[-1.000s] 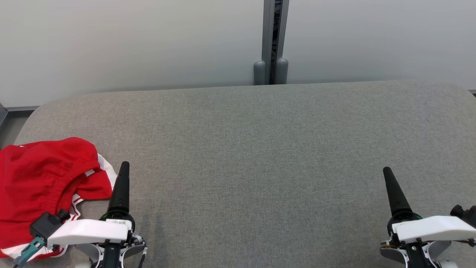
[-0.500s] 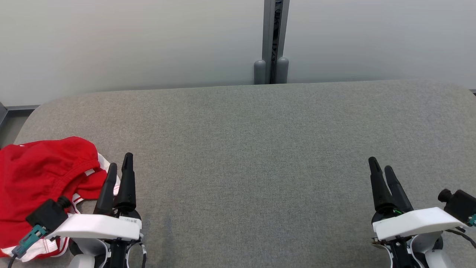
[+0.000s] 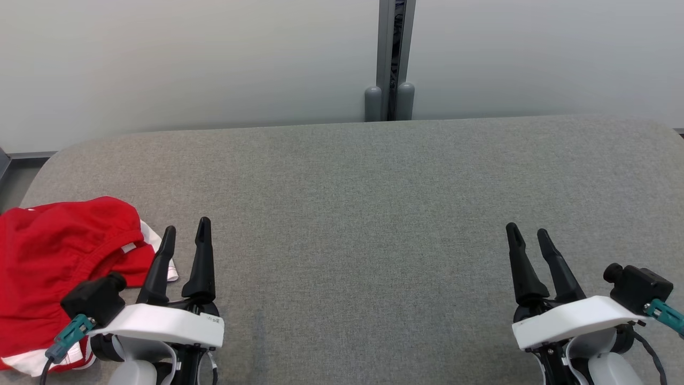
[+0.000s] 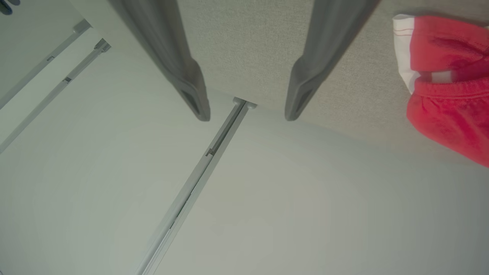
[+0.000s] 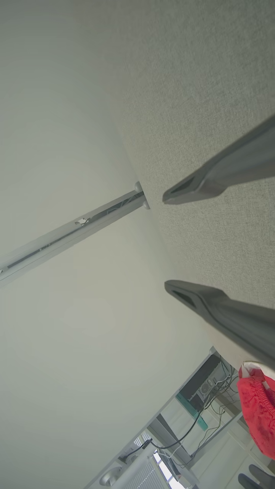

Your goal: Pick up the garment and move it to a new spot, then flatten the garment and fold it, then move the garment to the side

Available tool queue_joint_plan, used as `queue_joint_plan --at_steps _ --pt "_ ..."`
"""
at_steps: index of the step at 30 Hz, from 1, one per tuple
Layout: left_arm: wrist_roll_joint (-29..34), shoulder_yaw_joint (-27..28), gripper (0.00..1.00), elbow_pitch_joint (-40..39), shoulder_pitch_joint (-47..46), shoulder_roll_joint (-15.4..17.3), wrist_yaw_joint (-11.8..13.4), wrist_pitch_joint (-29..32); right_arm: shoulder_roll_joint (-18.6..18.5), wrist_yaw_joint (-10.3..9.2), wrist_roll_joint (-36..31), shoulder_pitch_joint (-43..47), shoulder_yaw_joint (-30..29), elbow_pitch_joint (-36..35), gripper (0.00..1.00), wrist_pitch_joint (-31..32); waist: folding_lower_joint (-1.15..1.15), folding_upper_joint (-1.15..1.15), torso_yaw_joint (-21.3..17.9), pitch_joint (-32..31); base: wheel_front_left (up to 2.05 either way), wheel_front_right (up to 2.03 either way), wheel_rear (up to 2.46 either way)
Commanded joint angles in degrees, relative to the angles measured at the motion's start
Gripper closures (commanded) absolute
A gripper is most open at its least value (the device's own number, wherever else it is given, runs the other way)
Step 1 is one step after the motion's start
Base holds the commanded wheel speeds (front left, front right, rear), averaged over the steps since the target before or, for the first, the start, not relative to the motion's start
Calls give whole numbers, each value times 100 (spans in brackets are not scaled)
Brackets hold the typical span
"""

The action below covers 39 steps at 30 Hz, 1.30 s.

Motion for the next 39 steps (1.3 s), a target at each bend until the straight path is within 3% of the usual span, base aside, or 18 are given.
queue_joint_plan --at_steps 1,39 --pt "187 -15 0 -92 -93 25 47 -59 -54 11 -189 -146 34 -68 0 -76 0 0 0 -1 0 0 0" --pt "1880 142 0 4 50 43 213 -551 -90 14 -2127 -236 19 -108 0 -584 0 0 -10 -17 0 0 0"
